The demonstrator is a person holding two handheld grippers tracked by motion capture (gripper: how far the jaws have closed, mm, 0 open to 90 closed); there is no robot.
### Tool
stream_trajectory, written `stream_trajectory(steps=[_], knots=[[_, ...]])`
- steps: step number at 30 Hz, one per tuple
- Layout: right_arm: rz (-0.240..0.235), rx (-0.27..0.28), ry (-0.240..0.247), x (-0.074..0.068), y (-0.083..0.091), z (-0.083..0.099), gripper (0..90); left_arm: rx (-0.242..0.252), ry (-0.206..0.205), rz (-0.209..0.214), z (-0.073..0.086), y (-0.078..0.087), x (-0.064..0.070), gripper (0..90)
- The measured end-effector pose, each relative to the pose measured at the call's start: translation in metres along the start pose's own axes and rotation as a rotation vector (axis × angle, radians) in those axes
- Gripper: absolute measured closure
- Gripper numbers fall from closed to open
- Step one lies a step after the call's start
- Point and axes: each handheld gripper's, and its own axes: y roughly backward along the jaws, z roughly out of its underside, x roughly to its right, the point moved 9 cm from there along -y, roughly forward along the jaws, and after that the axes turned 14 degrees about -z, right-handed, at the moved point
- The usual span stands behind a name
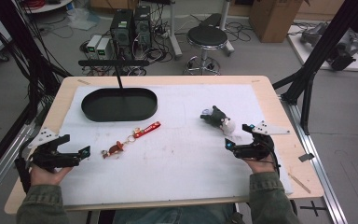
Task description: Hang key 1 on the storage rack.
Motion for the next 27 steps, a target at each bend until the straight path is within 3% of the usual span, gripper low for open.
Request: stream_trajectory(steps=[7,21,27], knots=[[-0.001,-0.005,0.002,-0.0003,-0.0007,0.0008,2.2,-0.005,0.002,0.004,0.0003,-0.001,0.0007,2.7],[0.005,-0.021,0.015,-0.0004,-0.0032,0.0024,2.2,-0.057,-0.048,0.01,0.0016,-0.0064,0.0056,2.7],[0.003,-0.017,0.012,0.001,-0.0026,0.0023,2.2,-0.072,-0.049,-0.003,-0.0011,-0.0099,0.0057,2.7]])
